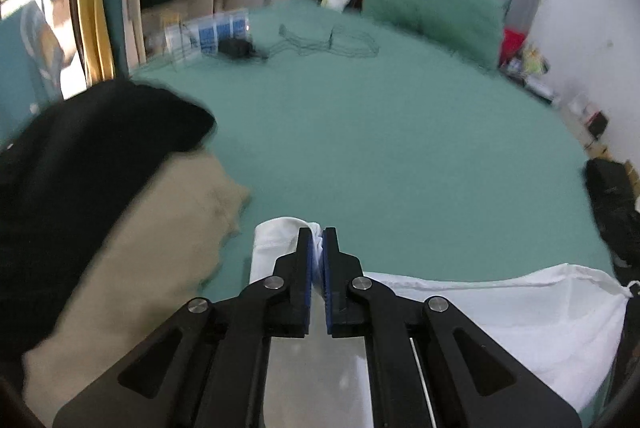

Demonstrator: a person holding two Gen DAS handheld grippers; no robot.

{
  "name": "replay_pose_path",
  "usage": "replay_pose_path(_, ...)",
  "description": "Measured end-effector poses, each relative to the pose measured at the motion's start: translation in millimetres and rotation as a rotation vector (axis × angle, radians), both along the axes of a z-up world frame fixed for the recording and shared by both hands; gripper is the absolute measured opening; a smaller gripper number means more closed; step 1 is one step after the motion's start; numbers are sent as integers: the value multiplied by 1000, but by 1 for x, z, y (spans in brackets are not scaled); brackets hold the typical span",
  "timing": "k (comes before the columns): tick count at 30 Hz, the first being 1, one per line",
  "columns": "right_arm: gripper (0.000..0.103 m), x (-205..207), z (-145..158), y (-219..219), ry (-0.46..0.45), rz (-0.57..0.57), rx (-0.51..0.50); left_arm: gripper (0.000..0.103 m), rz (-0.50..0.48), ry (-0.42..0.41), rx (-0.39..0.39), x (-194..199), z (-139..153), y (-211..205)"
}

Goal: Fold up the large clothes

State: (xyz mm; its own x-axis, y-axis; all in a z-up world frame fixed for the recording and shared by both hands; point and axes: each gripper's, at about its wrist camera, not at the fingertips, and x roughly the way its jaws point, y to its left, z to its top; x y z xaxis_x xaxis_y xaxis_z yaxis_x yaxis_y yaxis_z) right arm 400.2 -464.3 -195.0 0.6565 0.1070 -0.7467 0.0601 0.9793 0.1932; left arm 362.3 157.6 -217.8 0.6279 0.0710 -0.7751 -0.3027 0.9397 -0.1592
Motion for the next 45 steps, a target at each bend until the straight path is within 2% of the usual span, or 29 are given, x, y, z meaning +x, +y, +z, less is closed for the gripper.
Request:
replay_pose_path(1,4,6,-8,0,22,-5,-4,12,-14,65,-15,12,-19,2)
replay_pose_path(2,4,14,-17,1,53,-4,-18,30,-28,120,-27,18,-32,4)
replay_pose_path(4,11,21,-30,10,97,12,-79,48,-10,162,-67,17,-45,15)
replay_pose_path(5,15,18,-33,12,97,18,-102,50,8,143,-77,11,-45,20)
replay_pose_path(7,37,7,-32,13,91,21,-125,53,31,122,-63,-4,-39,28)
replay_pose_path(8,42,0,-28,12,75,15,-116,55,43,108,-64,-13,-35,32)
replay_pose_path(10,57,-18,-14,9,29,-23,-90,56,73,79,-64,-33,-23,38)
replay_pose_path(12,60,-37,-1,7,-17,-78,-77,57,59,74,-64,-48,-15,34)
replay_pose_path(13,60,-50,6,9,-43,-93,-58,57,19,80,-68,-55,-11,27)
replay_pose_path(15,60,-68,18,22,-106,-45,-1,57,-73,108,-73,-59,-10,7)
replay_pose_path(17,60,-77,21,55,-113,99,9,57,-192,132,-71,-63,-13,-26)
replay_pose_path(19,60,-80,18,96,-84,253,-87,57,-277,171,-39,-62,-21,-55)
replay_pose_path(21,60,-92,9,149,-91,407,-334,56,-338,210,-30,-57,-31,-79)
replay_pose_path(22,60,-97,3,169,-97,478,-409,56,-353,225,-36,-54,-36,-91)
replay_pose_path(24,60,-101,-11,198,-76,594,-471,56,-351,229,-11,-48,-37,-102)
replay_pose_path(28,60,-84,-33,217,1,684,-521,57,-286,244,103,-30,-44,-113)
replay_pose_path(31,60,-65,-33,220,3,693,-527,57,-265,239,134,-15,-47,-117)
replay_pose_path(35,60,-29,-34,213,18,673,-441,57,-239,219,162,11,-47,-121)
replay_pose_path(40,60,11,-39,194,33,530,-360,57,-209,196,183,37,-41,-120)
replay_pose_path(43,61,9,-36,183,17,430,-411,57,-137,174,184,40,-39,-107)
replay_pose_path(44,61,1,-33,184,1,409,-427,57,-98,167,150,34,-36,-99)
replay_pose_path(45,67,-8,-27,184,-22,393,-430,57,-85,155,122,30,-33,-94)
